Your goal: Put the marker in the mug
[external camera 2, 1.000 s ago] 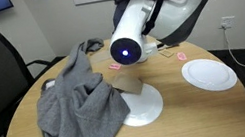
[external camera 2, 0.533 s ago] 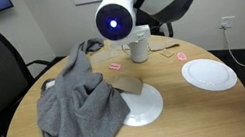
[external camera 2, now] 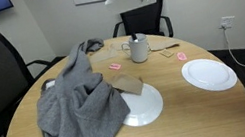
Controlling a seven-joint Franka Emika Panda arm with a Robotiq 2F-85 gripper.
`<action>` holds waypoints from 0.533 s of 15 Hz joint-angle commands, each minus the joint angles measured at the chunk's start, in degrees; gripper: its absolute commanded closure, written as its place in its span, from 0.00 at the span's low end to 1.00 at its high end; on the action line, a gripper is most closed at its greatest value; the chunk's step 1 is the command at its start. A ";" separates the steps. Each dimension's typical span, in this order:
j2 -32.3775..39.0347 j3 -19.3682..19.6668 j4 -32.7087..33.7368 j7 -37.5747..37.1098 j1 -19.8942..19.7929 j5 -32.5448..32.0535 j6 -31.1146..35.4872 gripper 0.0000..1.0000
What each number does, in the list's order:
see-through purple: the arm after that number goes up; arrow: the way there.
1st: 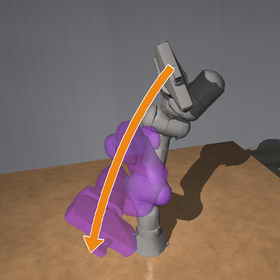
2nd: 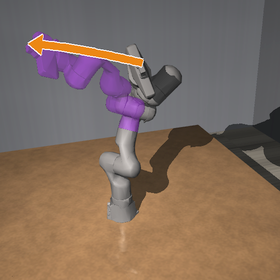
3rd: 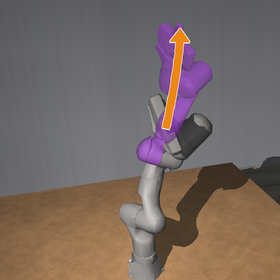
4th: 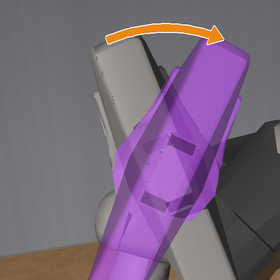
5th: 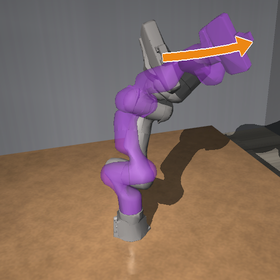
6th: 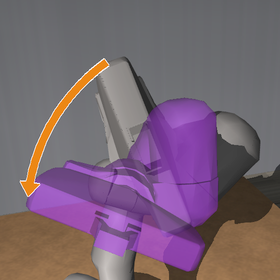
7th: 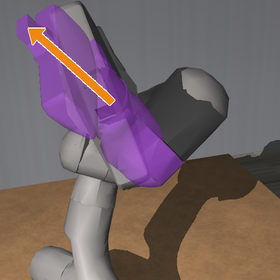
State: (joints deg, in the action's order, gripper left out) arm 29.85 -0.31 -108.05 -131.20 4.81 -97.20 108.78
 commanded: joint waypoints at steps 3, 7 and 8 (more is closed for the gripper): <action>-10.35 -1.83 -8.46 3.20 -0.75 0.65 -0.91 0.00; -7.99 -1.94 -5.94 2.13 -0.96 -0.04 -0.40 0.00; -7.77 -1.95 -5.86 2.13 -0.97 -0.04 -0.40 0.00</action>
State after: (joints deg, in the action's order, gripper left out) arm 22.10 -1.15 -113.95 -129.22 4.77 -97.11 108.77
